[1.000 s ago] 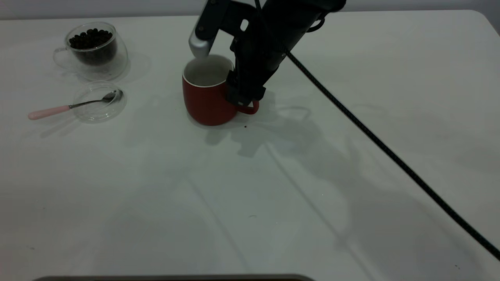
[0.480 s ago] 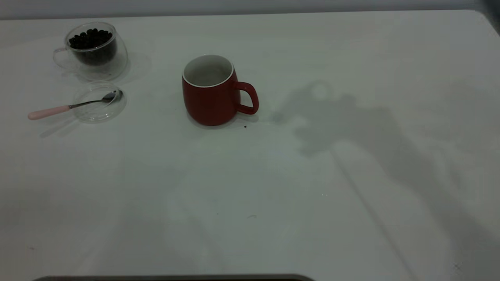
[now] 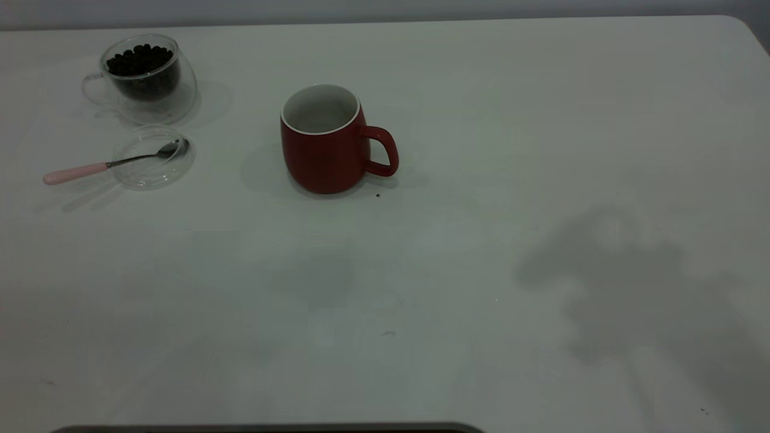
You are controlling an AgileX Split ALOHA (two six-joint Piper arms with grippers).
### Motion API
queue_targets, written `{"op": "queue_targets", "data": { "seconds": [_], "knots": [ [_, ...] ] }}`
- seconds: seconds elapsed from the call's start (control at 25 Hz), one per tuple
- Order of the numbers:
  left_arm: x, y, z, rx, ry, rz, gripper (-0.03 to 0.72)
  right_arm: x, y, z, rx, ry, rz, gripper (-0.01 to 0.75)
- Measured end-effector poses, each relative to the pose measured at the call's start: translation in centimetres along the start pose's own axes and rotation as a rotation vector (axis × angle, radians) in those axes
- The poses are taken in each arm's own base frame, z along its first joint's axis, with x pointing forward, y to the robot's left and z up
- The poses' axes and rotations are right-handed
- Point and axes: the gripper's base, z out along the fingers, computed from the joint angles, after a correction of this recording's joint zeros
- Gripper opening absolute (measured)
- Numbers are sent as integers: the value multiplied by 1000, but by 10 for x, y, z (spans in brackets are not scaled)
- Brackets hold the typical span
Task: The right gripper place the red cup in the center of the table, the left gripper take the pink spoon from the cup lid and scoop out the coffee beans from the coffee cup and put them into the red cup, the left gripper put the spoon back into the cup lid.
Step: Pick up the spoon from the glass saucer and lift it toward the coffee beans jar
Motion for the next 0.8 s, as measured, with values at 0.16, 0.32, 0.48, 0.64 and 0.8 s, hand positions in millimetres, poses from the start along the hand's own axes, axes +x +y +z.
{"op": "queue_targets", "data": {
  "seconds": [0.16,0.32,0.48,0.64,0.8],
  "knots": [
    [0,0,0,0,0,0,587,42,15,-17,14,-12,55,591],
    [0,0,0,0,0,-1,587,78,29,-32,25,-43,53,591],
    [0,0,0,0,0,-1,587,107,40,-46,43,-85,43,591],
    [0,0,0,0,0,-1,587,129,48,-56,65,-152,33,591],
    [0,0,0,0,0,-1,587,154,56,-59,80,-205,31,591]
  ]
}}
